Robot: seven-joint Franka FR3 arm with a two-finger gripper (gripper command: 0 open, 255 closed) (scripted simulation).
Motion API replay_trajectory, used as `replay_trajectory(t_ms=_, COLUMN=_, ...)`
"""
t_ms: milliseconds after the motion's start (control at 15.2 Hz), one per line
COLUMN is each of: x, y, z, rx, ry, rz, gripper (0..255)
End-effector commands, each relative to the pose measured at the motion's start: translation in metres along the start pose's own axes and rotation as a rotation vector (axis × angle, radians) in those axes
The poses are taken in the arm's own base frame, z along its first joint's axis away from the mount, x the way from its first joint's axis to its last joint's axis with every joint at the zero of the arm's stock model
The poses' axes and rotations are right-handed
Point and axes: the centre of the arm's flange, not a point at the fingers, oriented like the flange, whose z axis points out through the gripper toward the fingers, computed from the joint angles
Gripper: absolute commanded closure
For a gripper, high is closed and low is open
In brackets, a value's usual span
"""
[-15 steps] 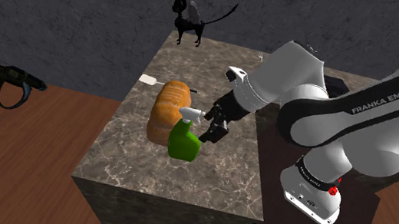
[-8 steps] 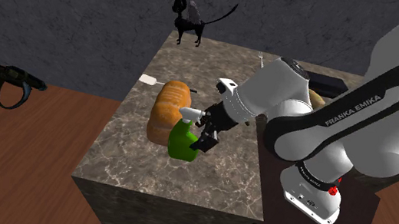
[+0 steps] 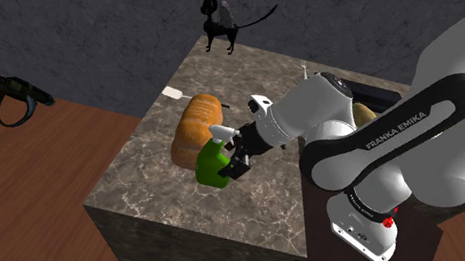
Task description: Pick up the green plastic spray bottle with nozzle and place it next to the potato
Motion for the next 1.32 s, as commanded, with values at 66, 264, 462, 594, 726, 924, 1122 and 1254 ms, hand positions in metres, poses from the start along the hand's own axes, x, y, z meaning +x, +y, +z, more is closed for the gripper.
replay_trajectory(t_ms=66, x=0.000, y=0.000, z=0.000, rx=0.000, ry=0.000, rz=0.000, gripper=255)
replay_trajectory(t_ms=264, x=0.000, y=0.000, z=0.000, rx=0.000, ry=0.000, rz=0.000, gripper=255)
replay_trajectory(t_ms=462, x=0.000, y=0.000, z=0.000, rx=0.000, ry=0.000, rz=0.000, gripper=255)
replay_trajectory(t_ms=594, x=0.000, y=0.000, z=0.000, rx=0.000, ry=0.000, rz=0.000, gripper=255)
replay_trajectory(t_ms=726, x=0.003, y=0.000, z=-0.004, rx=0.000, ry=0.000, rz=0.000, gripper=255)
replay_trajectory(t_ms=924, x=0.011, y=0.000, z=-0.018, rx=0.000, ry=0.000, rz=0.000, gripper=255)
replay_trajectory(t_ms=1122, x=0.018, y=0.000, z=-0.032, rx=0.000, ry=0.000, rz=0.000, gripper=255)
replay_trajectory(t_ms=1254, x=0.024, y=0.000, z=-0.041, rx=0.000, ry=0.000, rz=0.000, gripper=255)
